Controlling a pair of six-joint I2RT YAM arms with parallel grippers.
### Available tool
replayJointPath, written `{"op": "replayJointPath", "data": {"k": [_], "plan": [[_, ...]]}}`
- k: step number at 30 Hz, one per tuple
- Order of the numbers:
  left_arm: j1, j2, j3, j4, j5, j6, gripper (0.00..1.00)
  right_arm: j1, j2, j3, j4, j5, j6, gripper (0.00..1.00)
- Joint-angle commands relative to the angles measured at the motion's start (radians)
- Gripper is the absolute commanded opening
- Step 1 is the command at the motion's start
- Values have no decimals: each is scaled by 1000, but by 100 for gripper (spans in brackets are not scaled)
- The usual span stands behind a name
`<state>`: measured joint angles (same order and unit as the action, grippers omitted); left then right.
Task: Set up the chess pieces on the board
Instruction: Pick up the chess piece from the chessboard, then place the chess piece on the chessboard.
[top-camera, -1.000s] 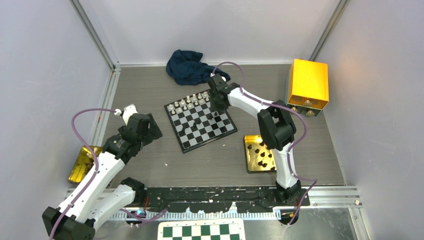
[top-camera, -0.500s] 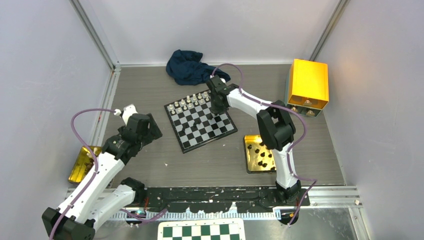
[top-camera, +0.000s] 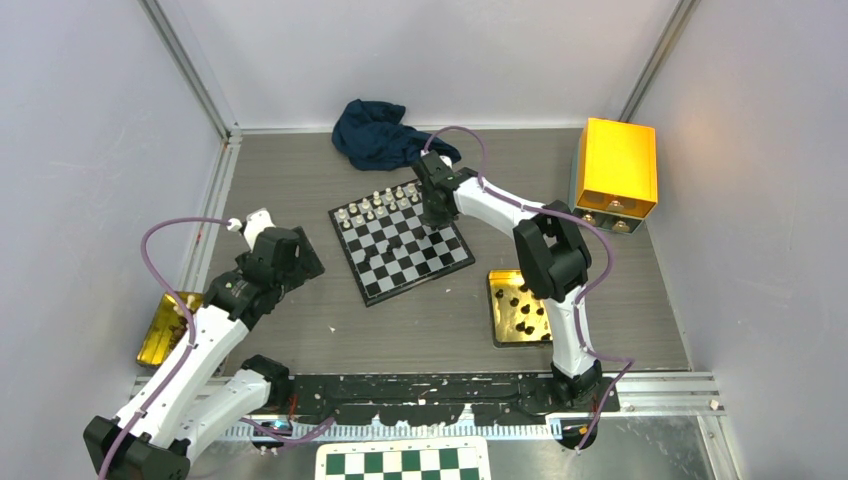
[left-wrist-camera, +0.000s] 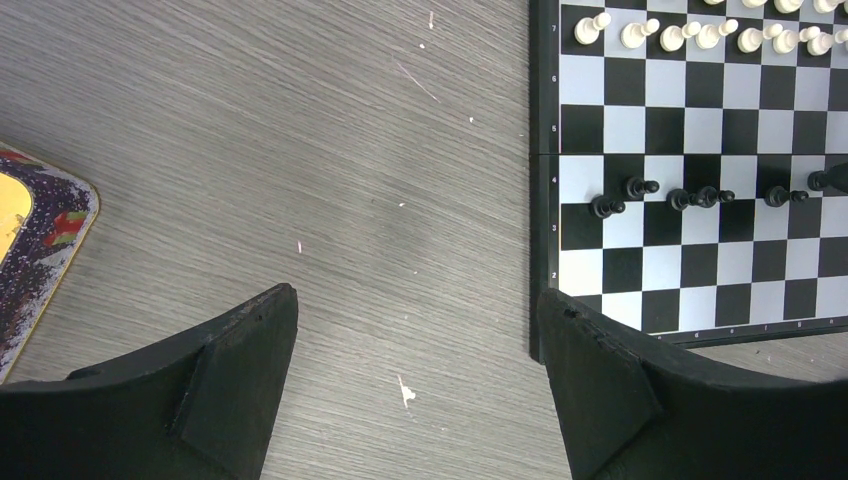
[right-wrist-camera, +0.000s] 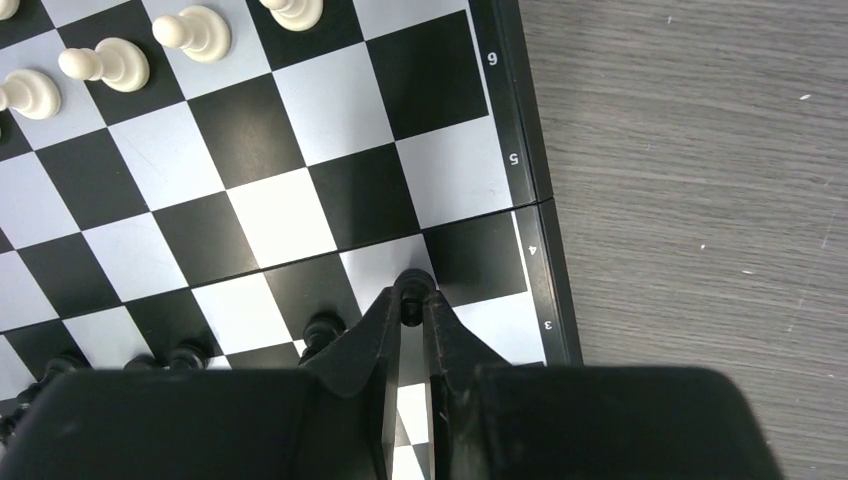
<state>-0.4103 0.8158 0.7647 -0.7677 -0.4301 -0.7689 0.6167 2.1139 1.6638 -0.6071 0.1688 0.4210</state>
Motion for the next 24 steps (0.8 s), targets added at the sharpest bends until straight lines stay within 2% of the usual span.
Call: {"op": "replayJointPath", "data": {"k": [1,11,24], "plan": [[-4,-2,28,29,-21,10,90,8,-86,-5,-4,55,-25,2],[-4,34,52,23,-24,8,90,6,-193,-107,-27,100,-36,2],[-4,55,63,21,-15,-7,89,3,-269,-244,0,70,-7,1]]}}
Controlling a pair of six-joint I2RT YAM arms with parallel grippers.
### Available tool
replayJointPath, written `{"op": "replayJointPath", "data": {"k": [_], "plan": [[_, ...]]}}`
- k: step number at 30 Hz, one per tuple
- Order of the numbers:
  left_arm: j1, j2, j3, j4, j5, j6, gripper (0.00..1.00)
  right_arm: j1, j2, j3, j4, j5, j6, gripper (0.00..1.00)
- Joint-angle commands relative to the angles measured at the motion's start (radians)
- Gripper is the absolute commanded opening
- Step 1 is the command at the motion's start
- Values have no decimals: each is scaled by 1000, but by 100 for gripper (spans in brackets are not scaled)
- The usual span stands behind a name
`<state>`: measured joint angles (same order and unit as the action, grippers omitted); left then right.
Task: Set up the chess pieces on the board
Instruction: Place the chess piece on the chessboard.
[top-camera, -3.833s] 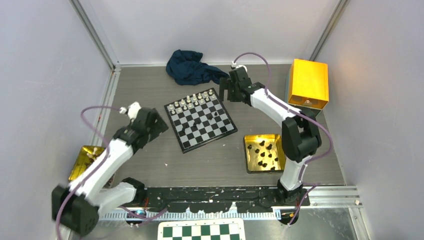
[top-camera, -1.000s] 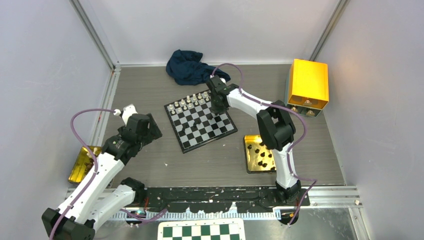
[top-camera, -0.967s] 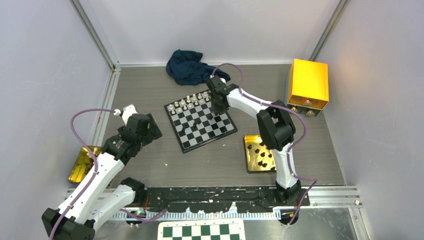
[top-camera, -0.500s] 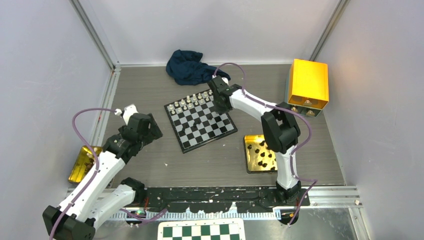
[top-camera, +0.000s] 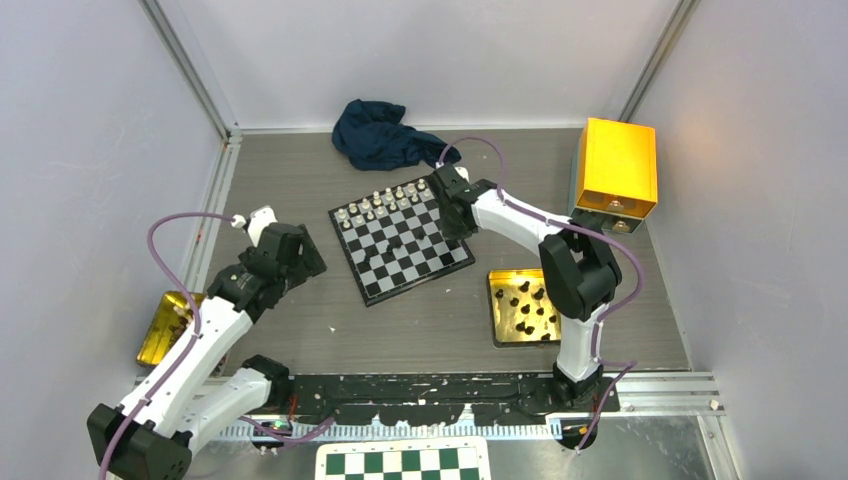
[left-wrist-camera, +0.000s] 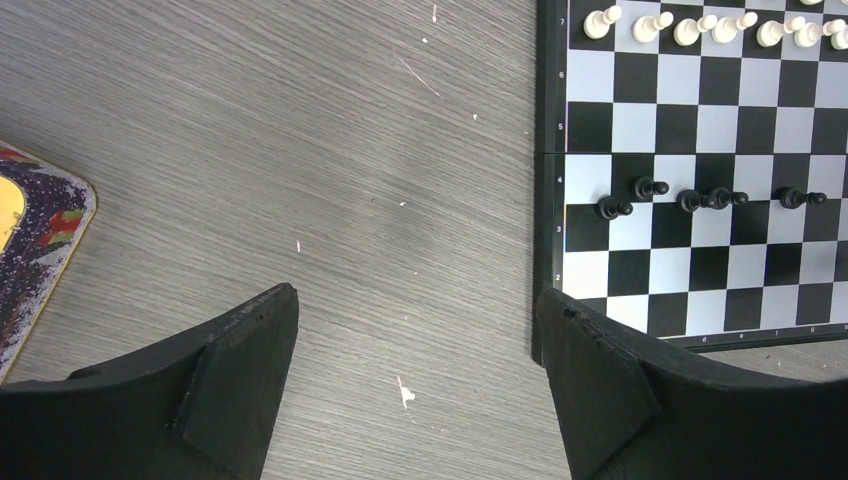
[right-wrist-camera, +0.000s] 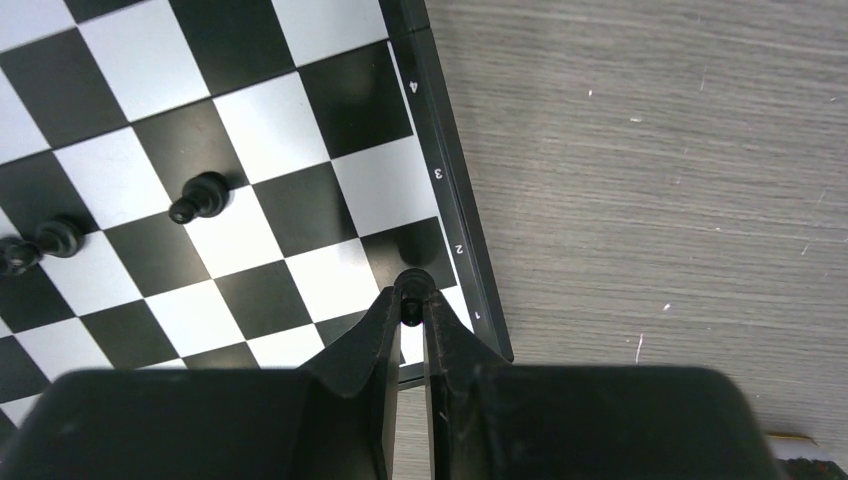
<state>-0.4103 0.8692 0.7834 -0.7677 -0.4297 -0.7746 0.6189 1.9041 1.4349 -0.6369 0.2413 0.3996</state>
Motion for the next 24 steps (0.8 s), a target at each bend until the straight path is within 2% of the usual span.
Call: {"op": "replayJointPath", "data": {"k": [1,24], "plan": [[-4,3,45,21,-14,-2,89,0,-59,-21,35,-5,17,1],[-4,24,57,19,-19,9,89,-22,-13,-40,84,-40,23,4]]}}
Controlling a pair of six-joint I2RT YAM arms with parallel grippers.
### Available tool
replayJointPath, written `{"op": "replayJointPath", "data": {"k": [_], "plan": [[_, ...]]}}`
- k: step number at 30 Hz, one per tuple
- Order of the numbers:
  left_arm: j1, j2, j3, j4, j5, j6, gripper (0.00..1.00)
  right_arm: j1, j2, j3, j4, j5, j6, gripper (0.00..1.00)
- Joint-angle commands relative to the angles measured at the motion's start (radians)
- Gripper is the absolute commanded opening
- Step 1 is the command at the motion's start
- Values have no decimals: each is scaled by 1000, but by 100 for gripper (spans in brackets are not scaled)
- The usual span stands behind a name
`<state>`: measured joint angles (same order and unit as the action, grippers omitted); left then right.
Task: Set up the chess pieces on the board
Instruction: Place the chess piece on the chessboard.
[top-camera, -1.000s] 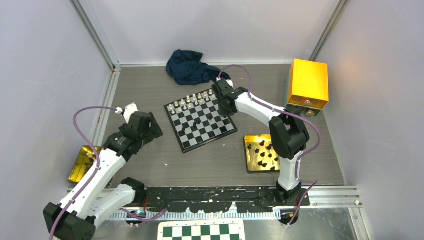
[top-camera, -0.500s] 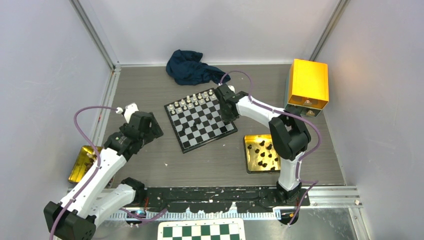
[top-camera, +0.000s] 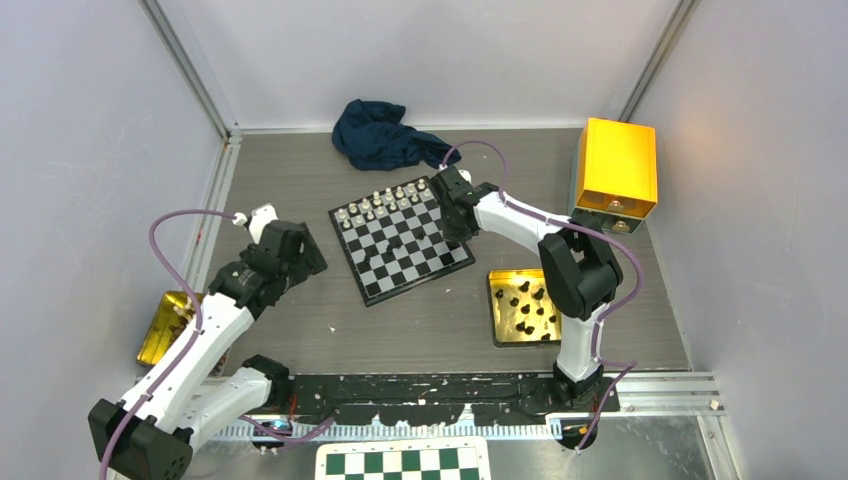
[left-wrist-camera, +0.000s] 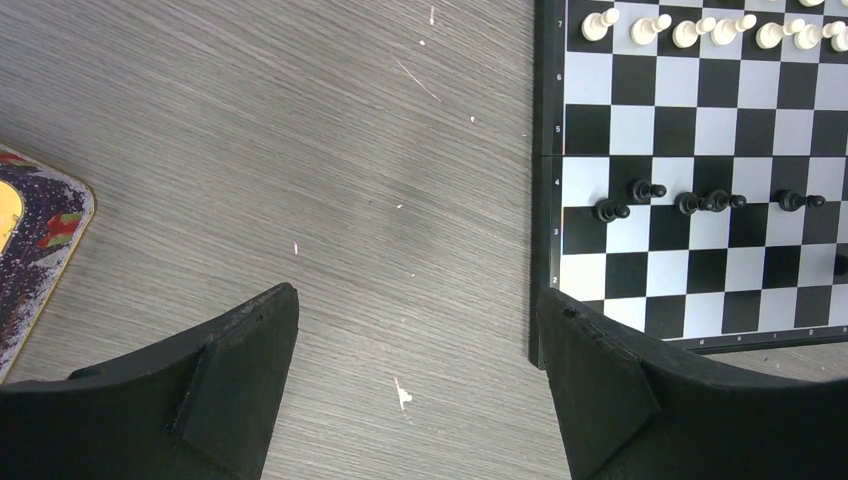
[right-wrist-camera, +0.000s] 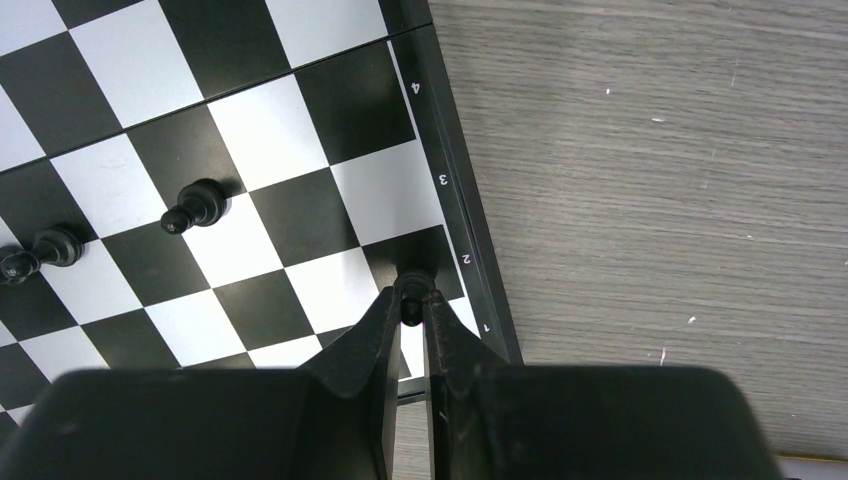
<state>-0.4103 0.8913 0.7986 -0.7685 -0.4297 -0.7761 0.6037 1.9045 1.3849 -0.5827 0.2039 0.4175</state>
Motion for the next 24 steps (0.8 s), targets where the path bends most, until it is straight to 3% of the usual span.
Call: {"op": "replayJointPath", "data": {"k": [1,10,24], "plan": [[-4,4,42,20,-20,11,89,-8,-12,9,30,-4,6,4],[-4,10,40,23,-22,14,90,-10,1,6,27,-15,4,22],[-4,10,36,23,-21,12,90,-11,6,4,31,-21,6,30]]}}
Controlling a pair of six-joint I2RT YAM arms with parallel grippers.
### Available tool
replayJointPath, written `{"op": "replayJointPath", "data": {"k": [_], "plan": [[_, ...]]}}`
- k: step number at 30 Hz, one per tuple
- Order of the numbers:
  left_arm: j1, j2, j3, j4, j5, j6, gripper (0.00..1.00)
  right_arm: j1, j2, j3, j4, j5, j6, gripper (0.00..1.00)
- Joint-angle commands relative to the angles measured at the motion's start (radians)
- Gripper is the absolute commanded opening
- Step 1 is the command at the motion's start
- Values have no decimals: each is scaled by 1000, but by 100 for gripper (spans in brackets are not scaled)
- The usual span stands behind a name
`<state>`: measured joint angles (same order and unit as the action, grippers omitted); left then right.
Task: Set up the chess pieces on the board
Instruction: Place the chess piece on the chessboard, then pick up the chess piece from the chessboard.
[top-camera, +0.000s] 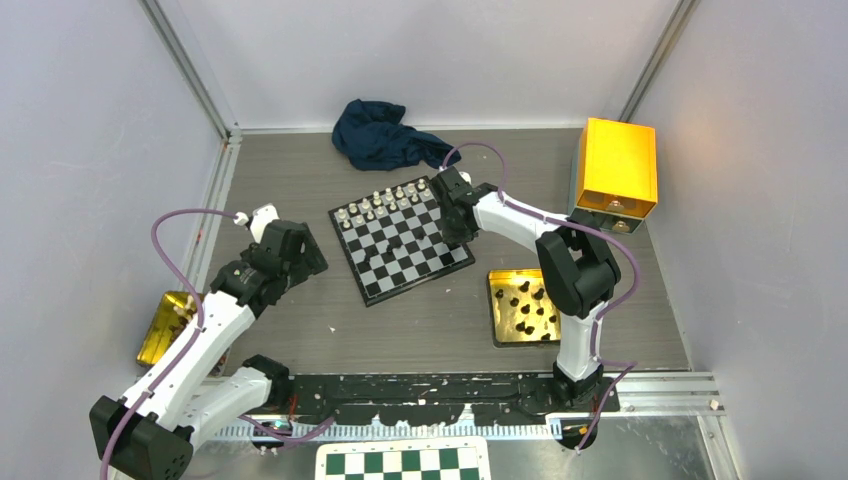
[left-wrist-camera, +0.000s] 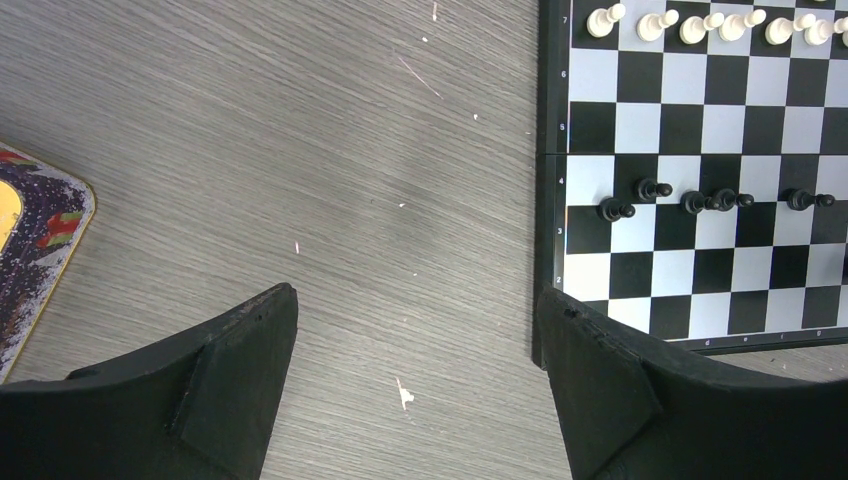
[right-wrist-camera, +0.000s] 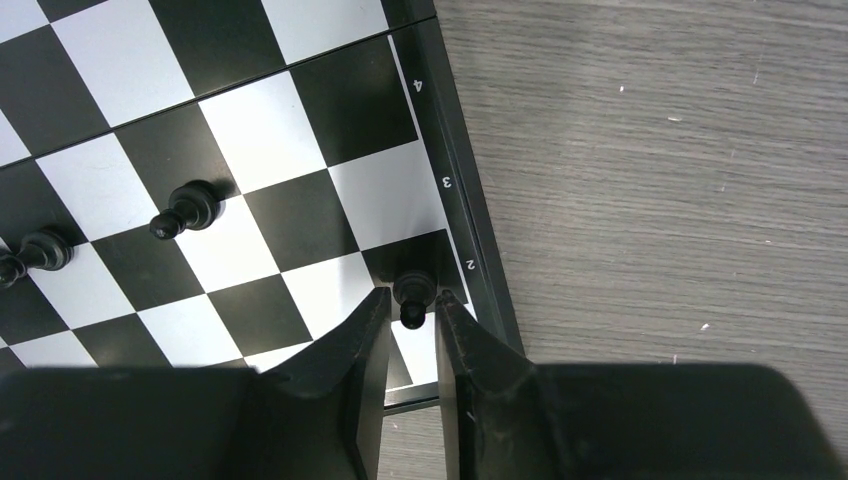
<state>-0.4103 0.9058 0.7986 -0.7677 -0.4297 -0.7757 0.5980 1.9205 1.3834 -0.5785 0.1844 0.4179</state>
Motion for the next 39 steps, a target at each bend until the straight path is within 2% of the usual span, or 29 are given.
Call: {"op": "replayJointPath", "data": {"k": [1,9,21,39], "plan": [[-4,-5,37,22,-22,13,90,-5,-12,6,28,-2,5,31],[-4,-14,42,12,-26,15,91,-5,-36,45,2,12,-10,39],[-4,-14,49,17,-31,13,91,-4,-56,131,-50,27,-42,44],[-3,-16,63,8,-53,31,91,58,164,412,-126,-117,-86,44]]}}
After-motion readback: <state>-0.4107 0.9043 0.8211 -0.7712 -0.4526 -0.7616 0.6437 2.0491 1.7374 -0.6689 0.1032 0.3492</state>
